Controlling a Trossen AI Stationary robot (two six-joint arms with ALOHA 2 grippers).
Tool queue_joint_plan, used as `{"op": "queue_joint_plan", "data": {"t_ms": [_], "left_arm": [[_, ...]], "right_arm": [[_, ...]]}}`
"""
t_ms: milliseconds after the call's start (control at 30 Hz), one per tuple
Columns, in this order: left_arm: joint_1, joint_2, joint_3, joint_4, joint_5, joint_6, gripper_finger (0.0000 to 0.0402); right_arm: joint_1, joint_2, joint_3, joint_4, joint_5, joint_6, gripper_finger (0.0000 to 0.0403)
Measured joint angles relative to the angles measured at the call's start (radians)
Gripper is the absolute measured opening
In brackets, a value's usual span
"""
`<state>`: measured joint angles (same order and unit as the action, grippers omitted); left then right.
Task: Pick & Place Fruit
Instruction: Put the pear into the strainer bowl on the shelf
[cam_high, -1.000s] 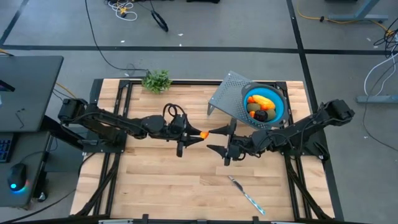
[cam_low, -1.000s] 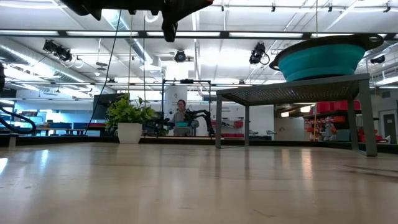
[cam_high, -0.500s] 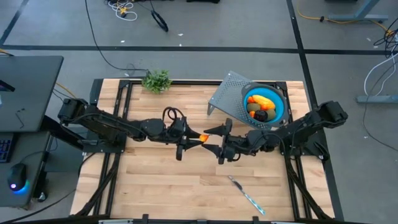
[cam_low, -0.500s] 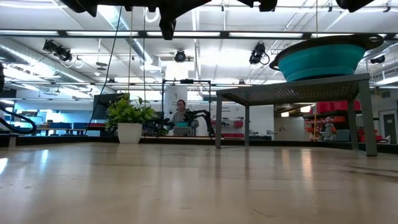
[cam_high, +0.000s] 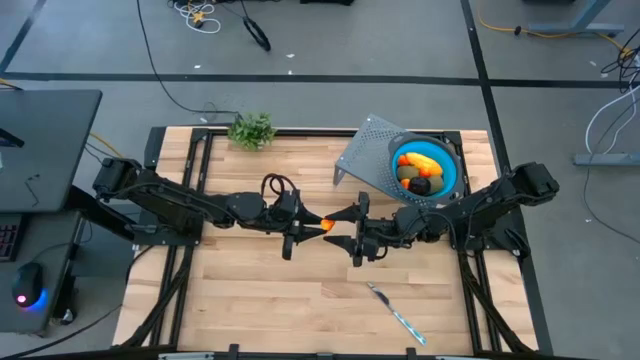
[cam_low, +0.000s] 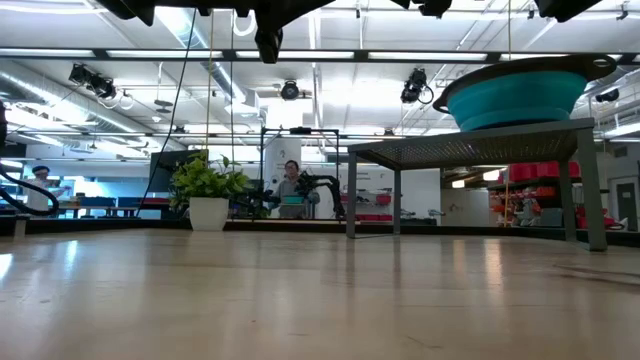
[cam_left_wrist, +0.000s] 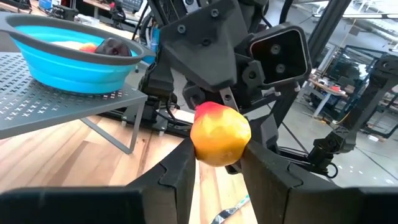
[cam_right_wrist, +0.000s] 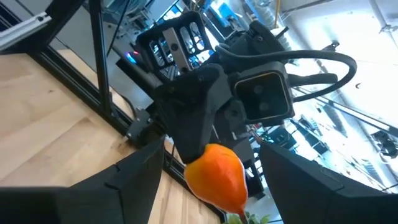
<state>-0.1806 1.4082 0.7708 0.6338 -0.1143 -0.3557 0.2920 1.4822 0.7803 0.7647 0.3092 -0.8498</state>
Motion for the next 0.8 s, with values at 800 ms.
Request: {"op": "queue_joint_plan", "data": {"t_ms": [800], "left_arm": [[-0.001,0.000,0.000,-0.012,0.055,-0.005,0.0128]], "right_arm": [[-0.005,0.016,0.000,0.002,-0.051,0.019,0.0197]]}}
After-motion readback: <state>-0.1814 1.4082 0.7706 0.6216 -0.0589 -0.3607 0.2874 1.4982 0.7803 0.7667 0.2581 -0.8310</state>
